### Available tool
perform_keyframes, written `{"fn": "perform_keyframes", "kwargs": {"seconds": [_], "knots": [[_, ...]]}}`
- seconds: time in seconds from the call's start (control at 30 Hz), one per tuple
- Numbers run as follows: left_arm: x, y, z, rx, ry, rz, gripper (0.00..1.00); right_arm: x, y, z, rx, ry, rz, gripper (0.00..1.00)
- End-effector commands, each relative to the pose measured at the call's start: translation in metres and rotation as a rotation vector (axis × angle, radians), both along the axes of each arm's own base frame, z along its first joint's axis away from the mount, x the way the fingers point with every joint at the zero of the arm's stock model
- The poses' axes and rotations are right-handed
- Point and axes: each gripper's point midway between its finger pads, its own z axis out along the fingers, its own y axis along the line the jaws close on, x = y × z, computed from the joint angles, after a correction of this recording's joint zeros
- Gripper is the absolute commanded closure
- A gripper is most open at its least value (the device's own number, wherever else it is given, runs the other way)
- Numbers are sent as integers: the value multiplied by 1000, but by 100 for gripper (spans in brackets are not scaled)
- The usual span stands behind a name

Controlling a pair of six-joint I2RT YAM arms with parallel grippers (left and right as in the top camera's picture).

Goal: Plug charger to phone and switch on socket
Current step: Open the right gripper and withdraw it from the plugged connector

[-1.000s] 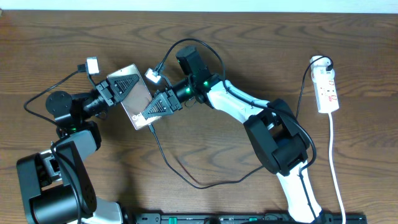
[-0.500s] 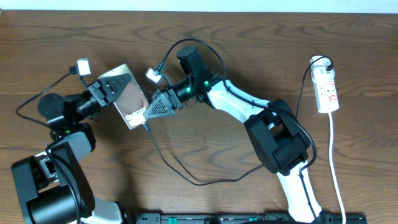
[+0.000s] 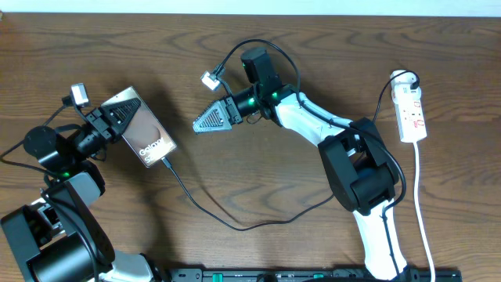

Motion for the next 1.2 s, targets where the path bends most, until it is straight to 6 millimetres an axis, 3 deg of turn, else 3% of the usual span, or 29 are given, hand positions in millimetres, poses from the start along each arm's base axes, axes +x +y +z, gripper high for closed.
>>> {"fn": "perform_keyframes", "kwargs": {"seconds": [0.0,0.33,0.63,0.8,1.0,1.17], "knots": [[-4,-2,4,13,-17,-26,93,-1,2,16,20,-23,10,1],[-6,-3,2,9,-10,-26,93,5,5,10,-20,-7,-33,1],[-6,-3,0,16,-17,-26,93,24,8,-28,-217,3,-206,1],[-6,-3,0,26,-27,-25,93,35,-7,-50,-375,-16,-308,1],[-5,-2,0,36,-38,-18,92,56,-34,-19,-460,-136,-452,1],[0,3,-8,6,14,23,92,67,-85,-7,-728,-268,-646,1]]}}
